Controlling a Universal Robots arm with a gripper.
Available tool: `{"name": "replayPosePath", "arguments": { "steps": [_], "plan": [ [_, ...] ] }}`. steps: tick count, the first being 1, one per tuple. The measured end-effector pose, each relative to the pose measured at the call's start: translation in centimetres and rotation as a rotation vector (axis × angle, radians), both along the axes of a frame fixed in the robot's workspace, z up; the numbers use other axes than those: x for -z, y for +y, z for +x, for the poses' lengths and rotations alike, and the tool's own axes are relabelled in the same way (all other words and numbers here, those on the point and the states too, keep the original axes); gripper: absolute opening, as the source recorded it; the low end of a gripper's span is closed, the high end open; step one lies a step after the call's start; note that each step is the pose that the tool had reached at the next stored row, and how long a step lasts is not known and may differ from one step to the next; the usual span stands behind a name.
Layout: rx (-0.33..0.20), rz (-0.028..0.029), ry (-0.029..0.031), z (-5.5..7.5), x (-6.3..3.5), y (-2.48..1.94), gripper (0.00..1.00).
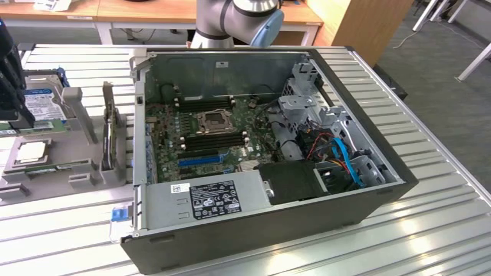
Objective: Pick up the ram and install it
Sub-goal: 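Pick up the ram and move it above insertion slot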
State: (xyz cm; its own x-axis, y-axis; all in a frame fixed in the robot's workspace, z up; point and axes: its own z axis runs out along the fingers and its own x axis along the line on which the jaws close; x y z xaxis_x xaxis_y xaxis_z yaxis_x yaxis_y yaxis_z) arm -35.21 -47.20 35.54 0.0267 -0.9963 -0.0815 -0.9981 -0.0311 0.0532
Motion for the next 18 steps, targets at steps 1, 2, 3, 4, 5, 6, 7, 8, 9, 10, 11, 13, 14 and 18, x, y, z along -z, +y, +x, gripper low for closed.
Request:
{"name": "replayPosePath", "arguments": {
  "steps": [1,2,3,4,5,6,7,8,9,10,11,13,14,18],
  "plan": [
    [0.000,0.0000,0.0001,0.0,-0.18,0.00,0.12],
    [0.000,-0.0001,0.0001,0.0,-0.35,0.00,0.12],
    [0.000,-0.0001,0.0001,0.0,-0.51,0.00,0.12],
    [0.000,0.0000,0.0000,0.0,-0.66,0.00,0.12],
    [0.000,0.0000,0.0001,0.1,-0.83,0.00,0.12],
    [0.000,0.0000,0.0001,0.1,-0.99,0.00,0.12],
    [0.000,0.0000,0.0000,0.1,-1.14,0.00,0.12],
    [0.000,0.0000,0.0001,0.1,-1.30,0.00,0.12],
    [0.000,0.0000,0.0001,0.1,-1.46,0.00,0.12],
    [0.000,-0.0001,0.0001,0.1,-1.62,0.00,0.12],
    [0.000,0.0000,0.0001,0.1,-1.78,0.00,0.12],
    [0.000,-0.0001,0.0001,0.1,-2.09,0.00,0.12],
    [0.000,0.0000,0.0001,0.1,-2.23,0.00,0.12],
    [0.000,0.0000,0.0001,0.2,-2.75,0.00,0.12]
  ]
}}
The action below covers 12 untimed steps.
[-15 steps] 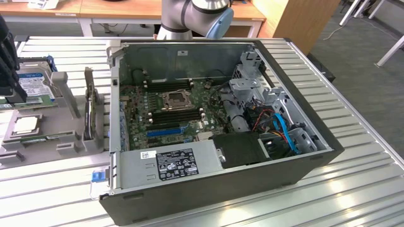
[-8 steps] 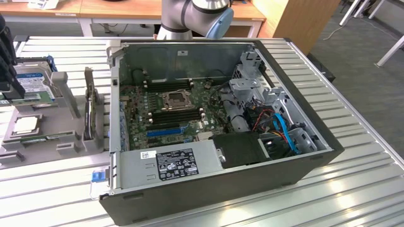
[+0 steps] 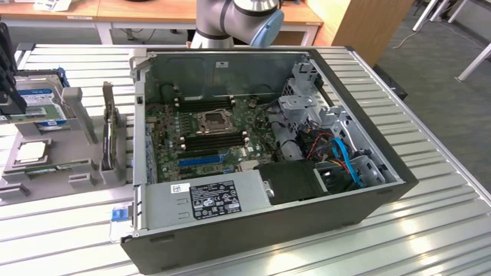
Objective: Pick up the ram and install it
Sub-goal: 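Pick up the ram and move it above insertion slot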
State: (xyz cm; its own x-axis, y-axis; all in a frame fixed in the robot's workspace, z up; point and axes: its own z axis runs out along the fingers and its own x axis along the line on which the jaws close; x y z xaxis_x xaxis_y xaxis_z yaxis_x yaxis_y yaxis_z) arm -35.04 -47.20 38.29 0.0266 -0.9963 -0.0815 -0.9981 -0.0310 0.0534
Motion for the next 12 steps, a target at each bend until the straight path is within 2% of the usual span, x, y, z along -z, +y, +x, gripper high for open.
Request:
{"name": "replayPosePath", "arguments": {
  "steps": [12],
  "plan": [
    [0.000,-0.0001,0.0004,0.14,-0.24,-0.01,0.12]
  ]
}}
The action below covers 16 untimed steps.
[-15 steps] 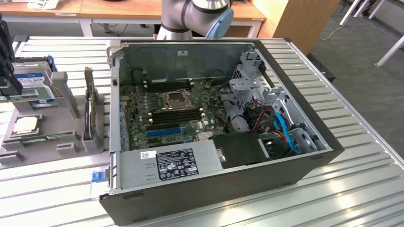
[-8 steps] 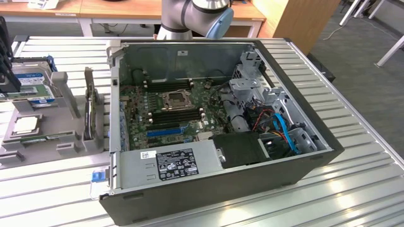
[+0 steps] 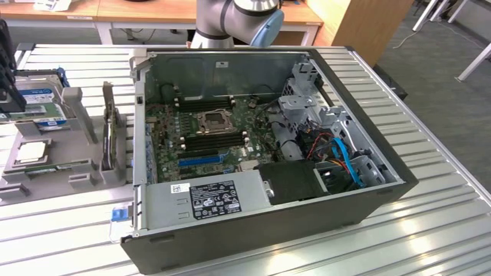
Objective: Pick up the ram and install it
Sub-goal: 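Pick up the ram and move it above insertion slot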
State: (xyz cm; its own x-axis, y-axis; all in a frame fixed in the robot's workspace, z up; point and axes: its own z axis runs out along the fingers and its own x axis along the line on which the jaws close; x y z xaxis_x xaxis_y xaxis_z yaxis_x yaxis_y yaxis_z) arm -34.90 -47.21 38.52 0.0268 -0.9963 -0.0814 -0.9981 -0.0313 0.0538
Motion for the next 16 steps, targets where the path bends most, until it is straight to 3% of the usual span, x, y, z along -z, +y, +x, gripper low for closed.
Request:
{"name": "replayPosePath", "arguments": {
  "steps": [16],
  "plan": [
    [0.000,0.0002,0.0007,2.2,0.01,0.00,0.12]
  ]
}}
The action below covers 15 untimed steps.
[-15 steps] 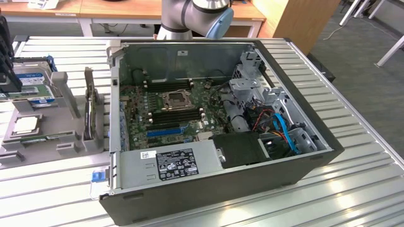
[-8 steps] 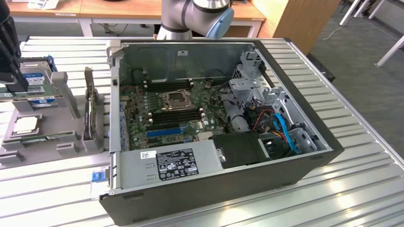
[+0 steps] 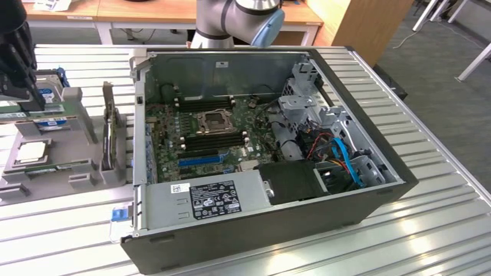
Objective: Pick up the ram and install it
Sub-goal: 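Pick up the ram and move it above insertion slot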
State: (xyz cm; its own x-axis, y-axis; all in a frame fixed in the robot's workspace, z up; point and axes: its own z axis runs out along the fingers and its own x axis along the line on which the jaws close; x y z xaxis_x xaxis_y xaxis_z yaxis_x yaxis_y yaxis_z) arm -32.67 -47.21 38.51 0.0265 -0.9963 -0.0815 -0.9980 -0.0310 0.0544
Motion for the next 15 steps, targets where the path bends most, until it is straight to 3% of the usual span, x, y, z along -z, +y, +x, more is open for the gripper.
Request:
{"name": "replayPosePath", "arguments": {
  "steps": [15],
  "plan": [
    [0.000,0.0000,0.0006,2.1,0.00,-0.01,0.12]
  ]
}}
